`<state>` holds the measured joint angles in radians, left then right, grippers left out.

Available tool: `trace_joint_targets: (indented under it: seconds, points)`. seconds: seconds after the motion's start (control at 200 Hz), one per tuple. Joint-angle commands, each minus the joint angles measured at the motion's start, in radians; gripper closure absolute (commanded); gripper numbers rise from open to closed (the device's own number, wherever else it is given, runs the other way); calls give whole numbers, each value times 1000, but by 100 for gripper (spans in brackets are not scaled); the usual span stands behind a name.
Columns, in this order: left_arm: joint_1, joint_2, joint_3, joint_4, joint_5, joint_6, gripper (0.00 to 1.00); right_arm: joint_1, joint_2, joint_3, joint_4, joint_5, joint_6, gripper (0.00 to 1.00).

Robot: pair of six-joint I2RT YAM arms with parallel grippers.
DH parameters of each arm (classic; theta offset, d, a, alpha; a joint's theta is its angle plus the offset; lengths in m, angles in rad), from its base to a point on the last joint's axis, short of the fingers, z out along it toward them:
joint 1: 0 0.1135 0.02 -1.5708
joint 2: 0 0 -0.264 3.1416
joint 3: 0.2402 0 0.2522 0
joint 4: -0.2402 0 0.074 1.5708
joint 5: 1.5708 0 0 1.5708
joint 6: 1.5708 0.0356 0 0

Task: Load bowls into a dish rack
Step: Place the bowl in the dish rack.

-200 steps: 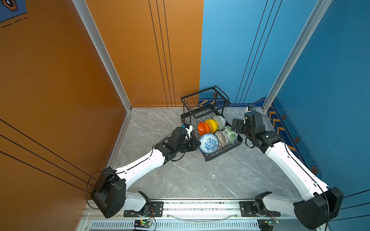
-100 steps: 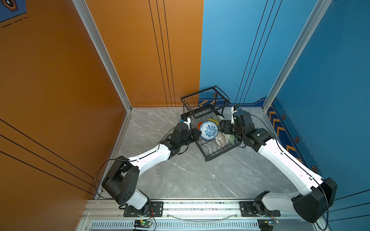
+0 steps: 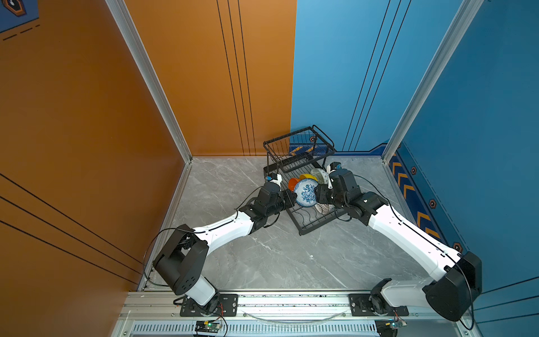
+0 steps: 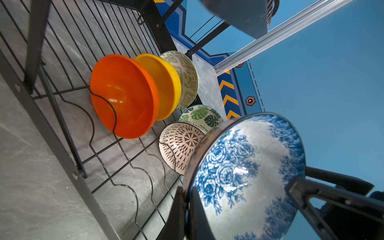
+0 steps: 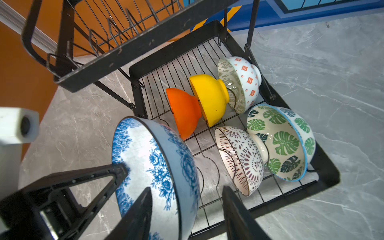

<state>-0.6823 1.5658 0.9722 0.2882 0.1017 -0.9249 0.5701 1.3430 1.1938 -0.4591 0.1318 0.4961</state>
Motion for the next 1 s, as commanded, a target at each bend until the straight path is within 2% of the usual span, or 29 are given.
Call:
trace_joint_targets:
  seconds: [0.0,0.195,0.31,0.475,0.606,0.686,0.781,0.951,0.996]
  points:
    - [-15,-15,29,66,-40,13,100,1,10,-9,10,4,7,56]
    - [-26,-16,33,66,-52,13,100,29,26,-23,16,36,13,72]
    - [-34,-12,33,66,-52,14,100,39,30,-26,16,74,8,85]
    - [-40,-16,33,65,-54,19,100,45,35,-22,8,120,-2,96]
    - [-42,-10,31,65,-53,14,100,58,27,-25,13,168,-17,100]
    - [-42,-4,31,65,-47,9,86,63,28,-25,11,196,-24,100]
    - [-41,1,30,65,-42,-1,63,69,27,-28,10,221,-30,100]
    - [-37,-6,17,65,-41,-15,40,81,33,-29,8,284,-56,100]
    - [-36,-10,11,65,-41,-19,32,82,33,-28,8,297,-60,100]
